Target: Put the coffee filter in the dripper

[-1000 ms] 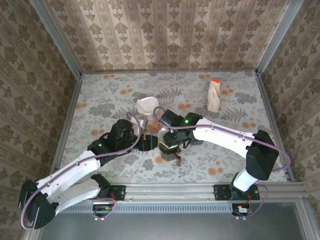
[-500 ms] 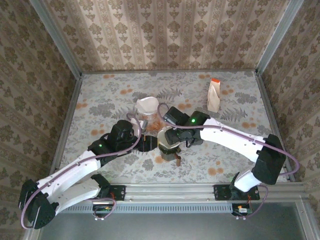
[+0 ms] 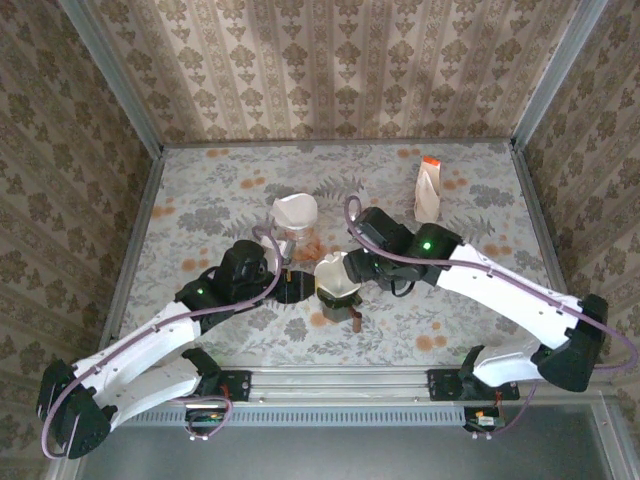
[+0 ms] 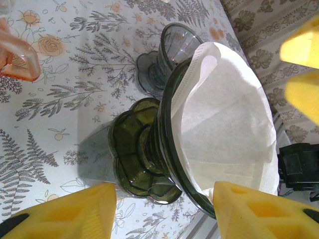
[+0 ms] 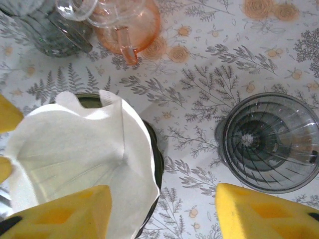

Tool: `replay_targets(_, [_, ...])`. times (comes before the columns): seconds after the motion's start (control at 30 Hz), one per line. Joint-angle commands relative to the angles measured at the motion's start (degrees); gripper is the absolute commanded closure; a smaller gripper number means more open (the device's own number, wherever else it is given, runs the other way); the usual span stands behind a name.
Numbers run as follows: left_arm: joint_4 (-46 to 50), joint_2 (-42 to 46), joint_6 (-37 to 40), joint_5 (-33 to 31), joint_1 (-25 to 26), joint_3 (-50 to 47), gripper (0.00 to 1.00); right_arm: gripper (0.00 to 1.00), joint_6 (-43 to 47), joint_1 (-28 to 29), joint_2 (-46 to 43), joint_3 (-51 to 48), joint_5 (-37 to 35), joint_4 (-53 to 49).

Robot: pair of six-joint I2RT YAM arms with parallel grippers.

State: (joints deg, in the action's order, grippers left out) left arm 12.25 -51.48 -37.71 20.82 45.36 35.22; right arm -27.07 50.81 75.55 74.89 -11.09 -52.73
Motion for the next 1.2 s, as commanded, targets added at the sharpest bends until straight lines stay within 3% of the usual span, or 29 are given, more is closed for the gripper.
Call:
replay_targets(0.0, [-1.6, 0.4, -0.5, 0.3, 0.3, -0.8, 0.44, 0.49, 1.4, 1.3, -3.5, -2.1, 2.7, 1.3])
replay_targets(0.23, [-1.8, 0.2, -0.6, 0.2, 0.3, -0.7, 0.43, 0.70, 4.1, 4.9, -1.8, -0.6, 8.3, 4.2])
replay_targets(0.53, [-1.8, 0.3, -0.7, 0.0, 0.3, -0.9, 0.43, 0.83, 4.4, 6.8, 3.8, 1.0, 9.3, 4.1])
replay_targets(1.07, [-2.2, -0.3, -0.8, 0.1, 0.3, -0.8, 0.42, 0.87, 4.3, 8.3, 5.5, 1.5, 11.0, 2.4])
replay_targets(1.17, [-2.2, -0.2, -0.8, 0.0, 0.3, -0.8, 0.41, 0.77, 4.0, 8.3, 4.6, 2.0, 8.6, 2.5])
